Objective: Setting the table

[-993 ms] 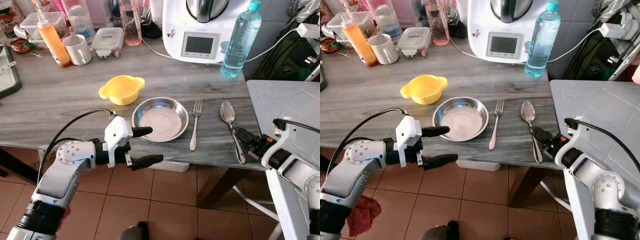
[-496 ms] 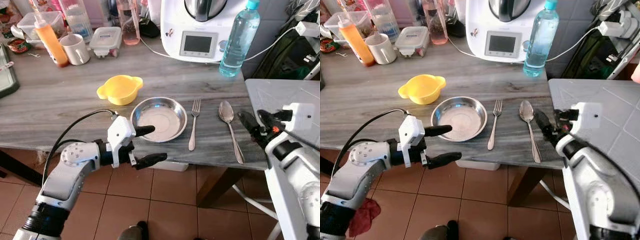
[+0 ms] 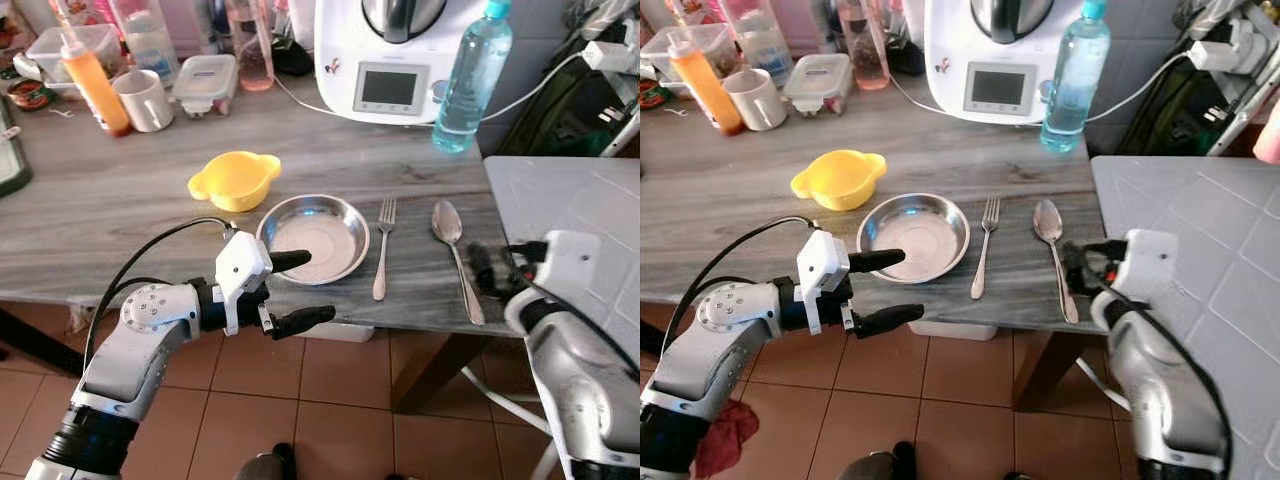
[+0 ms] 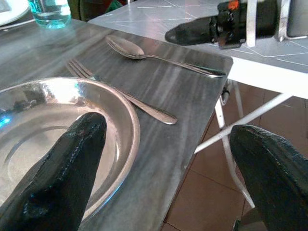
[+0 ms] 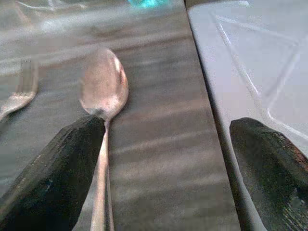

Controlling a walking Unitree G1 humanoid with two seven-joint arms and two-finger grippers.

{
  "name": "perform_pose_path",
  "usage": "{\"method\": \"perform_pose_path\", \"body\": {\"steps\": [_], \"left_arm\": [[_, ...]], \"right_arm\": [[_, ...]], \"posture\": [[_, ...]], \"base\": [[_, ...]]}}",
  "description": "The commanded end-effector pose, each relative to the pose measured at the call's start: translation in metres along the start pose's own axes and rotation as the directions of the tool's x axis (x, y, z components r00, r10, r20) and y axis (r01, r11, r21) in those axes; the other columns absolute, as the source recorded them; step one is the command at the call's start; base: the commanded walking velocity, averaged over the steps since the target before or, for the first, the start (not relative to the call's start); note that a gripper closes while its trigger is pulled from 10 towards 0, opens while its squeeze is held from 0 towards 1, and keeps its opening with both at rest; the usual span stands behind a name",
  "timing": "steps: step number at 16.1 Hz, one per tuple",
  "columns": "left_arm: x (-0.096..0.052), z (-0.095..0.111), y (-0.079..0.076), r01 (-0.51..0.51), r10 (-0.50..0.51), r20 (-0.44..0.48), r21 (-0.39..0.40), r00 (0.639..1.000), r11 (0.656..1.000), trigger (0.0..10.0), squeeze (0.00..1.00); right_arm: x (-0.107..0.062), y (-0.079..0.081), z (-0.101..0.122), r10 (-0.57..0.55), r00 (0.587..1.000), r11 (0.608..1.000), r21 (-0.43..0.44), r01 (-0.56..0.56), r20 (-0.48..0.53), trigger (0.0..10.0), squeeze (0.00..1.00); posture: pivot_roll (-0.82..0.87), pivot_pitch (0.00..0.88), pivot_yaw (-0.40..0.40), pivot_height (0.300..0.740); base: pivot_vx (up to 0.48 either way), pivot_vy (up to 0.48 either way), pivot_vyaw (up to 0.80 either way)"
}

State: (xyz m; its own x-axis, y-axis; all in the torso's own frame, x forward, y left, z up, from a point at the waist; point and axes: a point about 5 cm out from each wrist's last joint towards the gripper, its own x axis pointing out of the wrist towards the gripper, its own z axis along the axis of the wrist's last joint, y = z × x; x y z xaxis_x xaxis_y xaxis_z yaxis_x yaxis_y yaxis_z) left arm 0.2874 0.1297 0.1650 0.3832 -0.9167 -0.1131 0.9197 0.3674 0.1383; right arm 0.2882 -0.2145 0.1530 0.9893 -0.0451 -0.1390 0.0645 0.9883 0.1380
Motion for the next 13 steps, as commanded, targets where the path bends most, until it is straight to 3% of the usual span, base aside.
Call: {"method": "perform_pose_path", "body": {"steps": [1,6,13], "left_arm": [[-0.0026,-0.0002,-0.0019,0.006,-0.006,-0.011,0.002,1.0,1.0,10.0,0.0],[-0.0026,-0.0007,-0.0024,0.006,-0.006,-0.017,0.0,1.0,1.0,10.0,0.0],[-0.0018,-0.0007,-0.0048,0.008,-0.008,-0.018,-0.003,1.0,1.0,10.0,0.0]], "right_arm": [[0.0039,0.0056,-0.0037,-0.007,1.0,1.0,0.009,0.007,-0.002,10.0,1.0],[0.0112,0.0149,-0.0016,-0.072,0.997,0.995,-0.073,0.074,0.034,10.0,1.0],[0.0088,0.0082,-0.0045,-0.157,0.987,0.979,-0.129,0.158,0.018,10.0,1.0]], "posture": [[0.11,0.192,0.057,0.74],[0.12,0.191,0.055,0.74],[0.12,0.191,0.051,0.74]], "base": [[0.0,0.0,0.0],[0.0,0.0,0.0],[0.0,0.0,0.0]]}}
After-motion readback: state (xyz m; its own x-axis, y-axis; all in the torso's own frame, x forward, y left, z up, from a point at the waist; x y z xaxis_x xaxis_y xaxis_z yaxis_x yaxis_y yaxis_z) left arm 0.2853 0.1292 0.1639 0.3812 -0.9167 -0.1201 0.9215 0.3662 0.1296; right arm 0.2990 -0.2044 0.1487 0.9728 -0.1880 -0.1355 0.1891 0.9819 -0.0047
